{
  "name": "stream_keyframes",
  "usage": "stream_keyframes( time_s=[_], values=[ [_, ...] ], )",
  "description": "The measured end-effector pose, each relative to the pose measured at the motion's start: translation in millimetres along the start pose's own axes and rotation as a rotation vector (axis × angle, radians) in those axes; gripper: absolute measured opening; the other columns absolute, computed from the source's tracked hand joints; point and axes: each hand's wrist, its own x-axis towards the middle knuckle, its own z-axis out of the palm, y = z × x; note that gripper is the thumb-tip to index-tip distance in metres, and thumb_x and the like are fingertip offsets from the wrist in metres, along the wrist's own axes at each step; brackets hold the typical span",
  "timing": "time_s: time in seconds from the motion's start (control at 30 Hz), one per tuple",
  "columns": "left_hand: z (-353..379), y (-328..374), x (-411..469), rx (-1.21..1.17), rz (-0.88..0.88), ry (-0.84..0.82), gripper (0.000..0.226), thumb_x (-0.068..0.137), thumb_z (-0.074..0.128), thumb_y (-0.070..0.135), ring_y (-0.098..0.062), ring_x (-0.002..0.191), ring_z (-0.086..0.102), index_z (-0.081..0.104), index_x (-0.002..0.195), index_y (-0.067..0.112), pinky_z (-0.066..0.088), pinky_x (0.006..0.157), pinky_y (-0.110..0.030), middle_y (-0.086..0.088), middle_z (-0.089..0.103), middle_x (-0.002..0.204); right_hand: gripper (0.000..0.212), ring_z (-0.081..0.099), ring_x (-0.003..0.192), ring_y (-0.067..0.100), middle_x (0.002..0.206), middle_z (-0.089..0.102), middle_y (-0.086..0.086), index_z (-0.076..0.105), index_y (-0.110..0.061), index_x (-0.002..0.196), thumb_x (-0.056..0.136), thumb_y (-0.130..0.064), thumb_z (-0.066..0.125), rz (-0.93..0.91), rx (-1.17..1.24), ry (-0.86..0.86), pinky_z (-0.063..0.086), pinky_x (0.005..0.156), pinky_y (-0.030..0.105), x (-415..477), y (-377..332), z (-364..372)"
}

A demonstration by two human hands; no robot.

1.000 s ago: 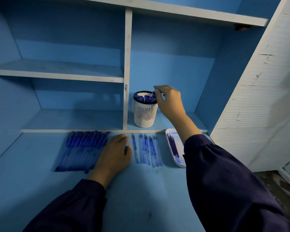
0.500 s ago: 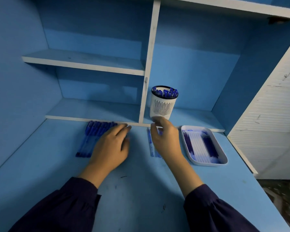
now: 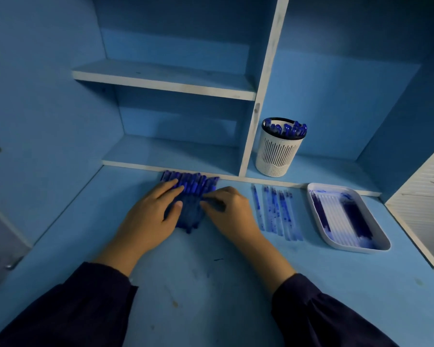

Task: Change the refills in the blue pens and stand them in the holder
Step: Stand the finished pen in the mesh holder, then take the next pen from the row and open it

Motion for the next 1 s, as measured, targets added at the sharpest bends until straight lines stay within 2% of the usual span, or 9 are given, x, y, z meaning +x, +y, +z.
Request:
stream_keyframes(
  time_s=[0.07, 0.2, 0.27, 0.4, 0.63, 0.73, 0.83, 0.9, 1.0],
  values=[
    [1.2, -1.0, 0.5, -0.016, -0.019, -0.017, 0.046, 0.101, 0.043, 0.039, -0.005, 0.144, 0.027, 0.048, 0.145, 0.027, 0.031, 0.109, -0.028, 0.016, 0.031, 0.157, 0.021, 0.059, 0.091, 0.016, 0.103, 0.062, 0.007, 0.074, -0.011, 0.102, 0.083, -0.020, 0.074, 0.005, -0.011, 0.009, 0.033, 0.077, -0.002, -0.3, 2.4, 1.1],
    [1.7, -2.3, 0.4, -0.029, -0.047, -0.066, 0.045, 0.103, 0.043, 0.035, 0.000, 0.147, 0.017, 0.043, 0.148, 0.029, 0.029, 0.114, -0.032, 0.020, 0.025, 0.158, 0.016, 0.059, 0.086, 0.022, 0.095, 0.060, 0.009, 0.071, -0.007, 0.096, 0.080, -0.010, 0.071, 0.003, -0.047, 0.009, 0.041, 0.079, 0.014, -0.4, 4.3, -2.5],
    [1.1, -2.3, 0.7, -0.033, -0.050, -0.077, 0.046, 0.103, 0.042, 0.035, 0.000, 0.147, 0.015, 0.041, 0.148, 0.030, 0.027, 0.114, -0.030, 0.020, 0.024, 0.158, 0.017, 0.058, 0.084, 0.021, 0.093, 0.058, 0.008, 0.071, -0.007, 0.097, 0.080, -0.008, 0.069, 0.016, -0.050, 0.011, 0.043, 0.080, 0.017, -1.6, 3.3, -5.8],
    [0.2, -1.7, 1.0, -0.030, -0.053, -0.085, 0.046, 0.103, 0.041, 0.035, -0.001, 0.147, 0.015, 0.041, 0.149, 0.029, 0.026, 0.114, -0.029, 0.020, 0.024, 0.159, 0.023, 0.050, 0.082, 0.010, 0.094, 0.053, 0.002, 0.073, -0.013, 0.105, 0.083, -0.012, 0.069, 0.017, -0.047, -0.001, 0.035, 0.076, 0.002, -4.8, -1.4, -6.9],
    [-1.9, 0.8, -0.3, -0.034, -0.060, -0.104, 0.046, 0.104, 0.040, 0.034, -0.001, 0.148, 0.014, 0.039, 0.150, 0.028, 0.025, 0.116, -0.032, 0.018, 0.028, 0.158, 0.021, 0.055, 0.089, 0.019, 0.093, 0.051, 0.002, 0.071, -0.006, 0.103, 0.083, -0.006, 0.064, 0.093, -0.095, -0.040, 0.034, 0.075, 0.009, -8.2, -4.6, -12.5],
    [-2.2, 2.1, -0.2, -0.027, -0.053, -0.105, 0.046, 0.104, 0.041, 0.033, -0.003, 0.148, 0.015, 0.039, 0.150, 0.027, 0.023, 0.115, -0.029, 0.016, 0.029, 0.158, 0.022, 0.053, 0.081, 0.019, 0.097, 0.050, 0.004, 0.069, -0.007, 0.105, 0.083, -0.007, 0.067, 0.130, -0.116, -0.052, 0.033, 0.068, 0.007, -8.5, -4.0, -13.9],
    [-2.4, 2.1, -0.2, -0.037, -0.052, -0.098, 0.045, 0.104, 0.041, 0.032, -0.002, 0.148, 0.016, 0.040, 0.149, 0.027, 0.022, 0.115, -0.028, 0.016, 0.030, 0.157, 0.022, 0.056, 0.072, 0.021, 0.101, 0.056, 0.010, 0.068, -0.008, 0.104, 0.083, -0.004, 0.064, 0.178, -0.115, -0.062, 0.038, 0.054, 0.001, -10.1, -2.9, -16.9],
    [-2.8, 1.5, -0.5, -0.046, -0.049, -0.088, 0.045, 0.104, 0.042, 0.032, -0.001, 0.147, 0.016, 0.041, 0.149, 0.028, 0.022, 0.113, -0.025, 0.017, 0.030, 0.157, 0.021, 0.060, 0.070, 0.022, 0.095, 0.061, 0.009, 0.069, -0.010, 0.101, 0.082, -0.002, 0.062, 0.224, -0.059, -0.049, 0.038, 0.048, 0.001, -12.1, -1.7, -21.9],
    [-3.8, 3.7, -1.3, -0.074, -0.015, -0.050, 0.044, 0.103, 0.044, 0.031, 0.000, 0.146, 0.019, 0.043, 0.147, 0.029, 0.020, 0.111, -0.020, 0.017, 0.033, 0.156, 0.022, 0.060, 0.060, 0.011, 0.083, 0.064, -0.001, 0.070, -0.015, 0.100, 0.083, -0.004, 0.062, 0.330, 0.138, -0.029, 0.039, 0.048, 0.004, -15.8, 0.0, -32.7]
  ],
)
